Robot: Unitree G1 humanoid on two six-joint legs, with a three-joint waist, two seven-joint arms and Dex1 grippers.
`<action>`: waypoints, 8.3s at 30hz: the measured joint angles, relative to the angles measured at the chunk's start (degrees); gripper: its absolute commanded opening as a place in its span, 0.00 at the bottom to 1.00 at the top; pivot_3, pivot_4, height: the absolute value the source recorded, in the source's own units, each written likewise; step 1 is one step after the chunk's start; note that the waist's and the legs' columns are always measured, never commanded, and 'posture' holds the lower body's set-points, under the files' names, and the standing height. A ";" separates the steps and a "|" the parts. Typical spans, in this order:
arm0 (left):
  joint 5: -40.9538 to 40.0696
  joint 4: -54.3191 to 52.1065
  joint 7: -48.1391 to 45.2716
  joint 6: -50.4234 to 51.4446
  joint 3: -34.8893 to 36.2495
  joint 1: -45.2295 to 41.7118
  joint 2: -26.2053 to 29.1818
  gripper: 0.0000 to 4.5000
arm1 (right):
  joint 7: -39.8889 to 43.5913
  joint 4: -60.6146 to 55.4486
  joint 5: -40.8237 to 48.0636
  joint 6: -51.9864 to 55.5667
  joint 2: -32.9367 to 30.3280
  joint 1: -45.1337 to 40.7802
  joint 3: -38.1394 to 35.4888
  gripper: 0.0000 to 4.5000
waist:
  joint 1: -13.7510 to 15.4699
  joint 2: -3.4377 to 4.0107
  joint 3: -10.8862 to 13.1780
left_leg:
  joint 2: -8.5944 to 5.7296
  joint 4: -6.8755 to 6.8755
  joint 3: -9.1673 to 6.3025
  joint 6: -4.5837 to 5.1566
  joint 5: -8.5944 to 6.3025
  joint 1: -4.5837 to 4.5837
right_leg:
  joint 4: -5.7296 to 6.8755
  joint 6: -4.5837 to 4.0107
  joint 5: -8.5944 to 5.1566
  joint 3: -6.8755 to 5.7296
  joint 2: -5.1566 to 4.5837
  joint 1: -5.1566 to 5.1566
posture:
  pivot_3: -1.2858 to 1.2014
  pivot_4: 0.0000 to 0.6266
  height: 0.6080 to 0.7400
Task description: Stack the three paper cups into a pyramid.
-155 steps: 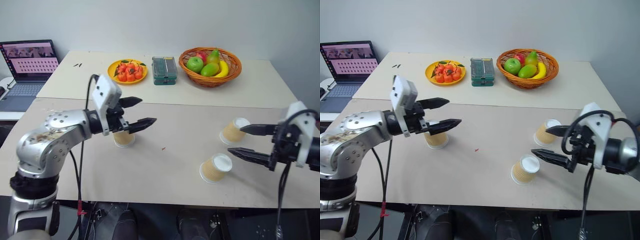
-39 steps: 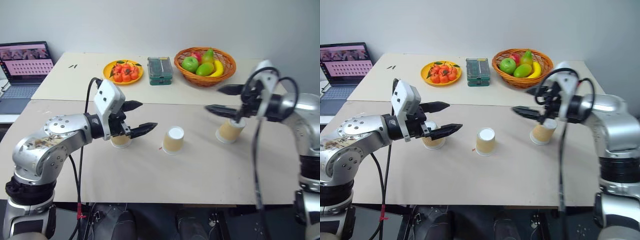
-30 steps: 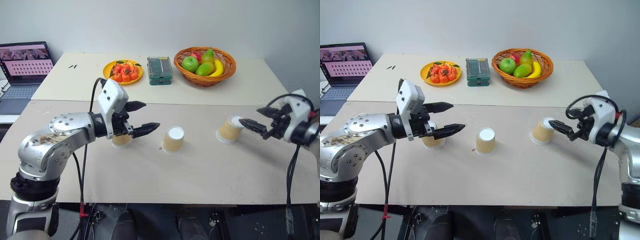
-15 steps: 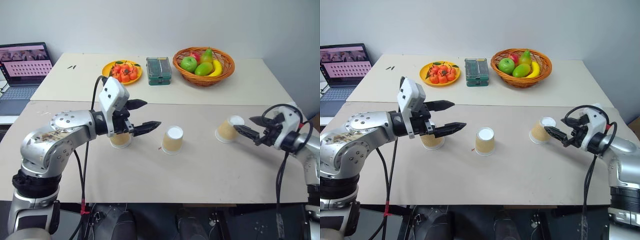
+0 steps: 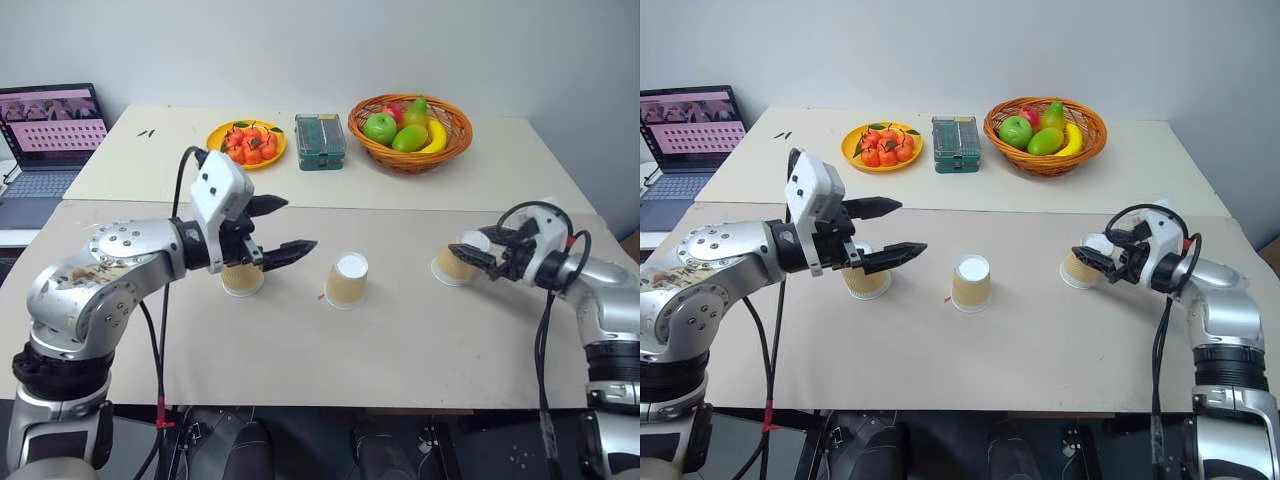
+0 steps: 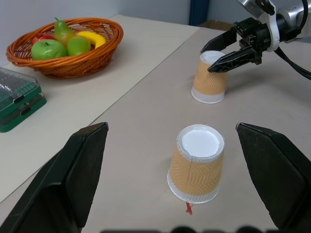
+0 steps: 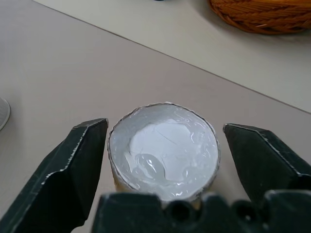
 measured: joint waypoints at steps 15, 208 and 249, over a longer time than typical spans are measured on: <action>-0.17 -0.02 0.14 0.19 0.02 0.00 0.15 1.00 | 5.29 -15.08 1.62 8.82 -4.61 -2.37 4.69 0.63 | -0.11 0.08 0.05 | 0.00 -0.06 0.00 0.00 0.00 0.01 | 0.03 -0.01 -0.01 0.00 0.01 -0.04 | 0.52 0.24 0.99; 19.22 15.17 3.56 -21.94 0.74 0.62 -13.46 0.67 | 12.20 -39.46 23.29 29.14 -15.35 -3.03 2.62 1.00 | 1.51 -0.09 0.19 | -0.02 0.04 0.00 0.03 -0.16 -0.17 | 0.02 -0.16 -0.10 -0.04 -0.04 -0.14 | 0.52 0.24 0.99; 20.05 41.75 -25.51 -22.33 -15.12 -25.87 -25.57 0.67 | -11.87 -59.78 39.59 32.65 -13.88 20.85 -15.63 1.00 | 1.49 -0.09 0.19 | -0.06 0.10 -0.11 0.05 -0.16 -0.27 | 0.05 -0.12 -0.08 -0.05 -0.02 -0.12 | 0.52 0.24 0.99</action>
